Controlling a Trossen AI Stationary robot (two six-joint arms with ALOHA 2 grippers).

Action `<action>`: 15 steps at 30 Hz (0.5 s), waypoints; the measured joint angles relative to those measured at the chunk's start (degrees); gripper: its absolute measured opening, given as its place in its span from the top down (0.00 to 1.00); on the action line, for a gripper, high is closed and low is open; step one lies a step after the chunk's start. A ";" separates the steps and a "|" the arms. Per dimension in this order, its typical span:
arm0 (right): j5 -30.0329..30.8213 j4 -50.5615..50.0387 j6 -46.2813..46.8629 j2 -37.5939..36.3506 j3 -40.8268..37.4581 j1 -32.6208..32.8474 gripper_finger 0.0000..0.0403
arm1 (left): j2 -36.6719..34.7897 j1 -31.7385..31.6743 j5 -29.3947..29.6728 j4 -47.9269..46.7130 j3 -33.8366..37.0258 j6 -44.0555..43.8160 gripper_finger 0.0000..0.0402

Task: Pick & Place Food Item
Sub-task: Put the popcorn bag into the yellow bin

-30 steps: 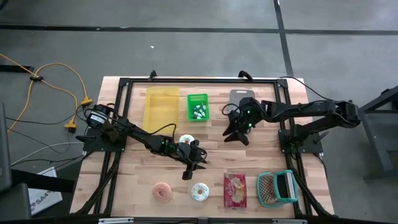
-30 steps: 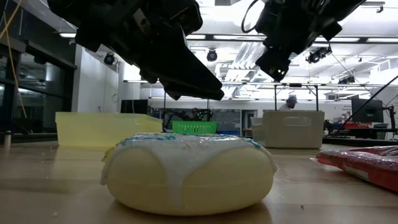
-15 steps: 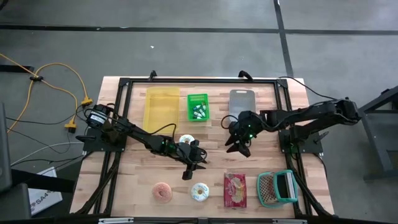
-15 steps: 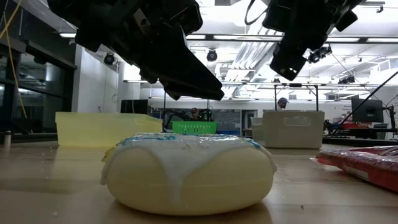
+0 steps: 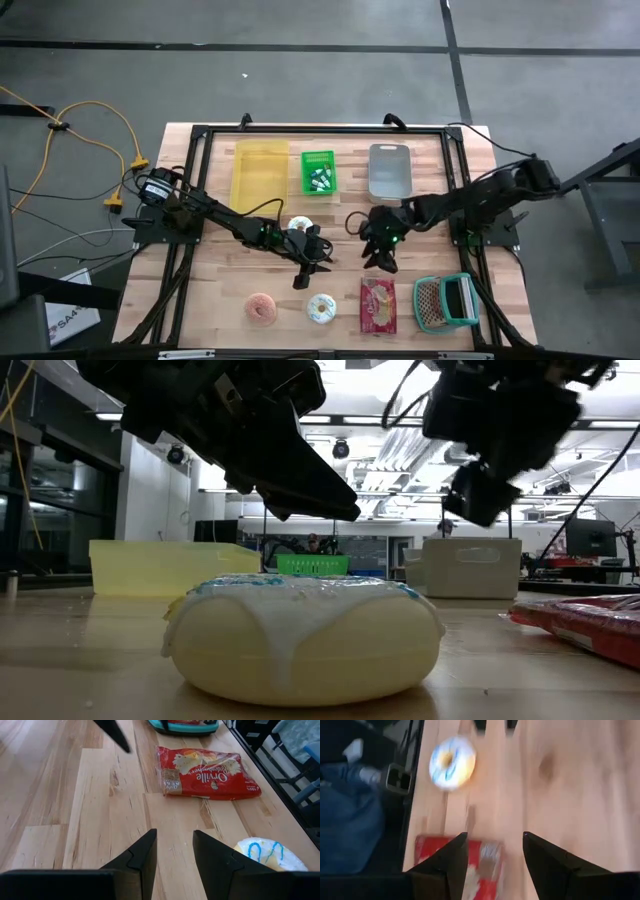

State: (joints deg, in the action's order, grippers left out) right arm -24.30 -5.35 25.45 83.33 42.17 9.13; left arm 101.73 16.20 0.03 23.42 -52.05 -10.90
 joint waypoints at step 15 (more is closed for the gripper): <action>0.39 -4.24 4.38 4.42 0.02 3.40 0.57 | 0.00 -0.01 0.00 0.37 0.00 0.00 0.70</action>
State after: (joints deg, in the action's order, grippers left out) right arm -23.91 -9.60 29.82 87.74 42.19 12.52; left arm 101.73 16.19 0.03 23.79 -52.05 -10.90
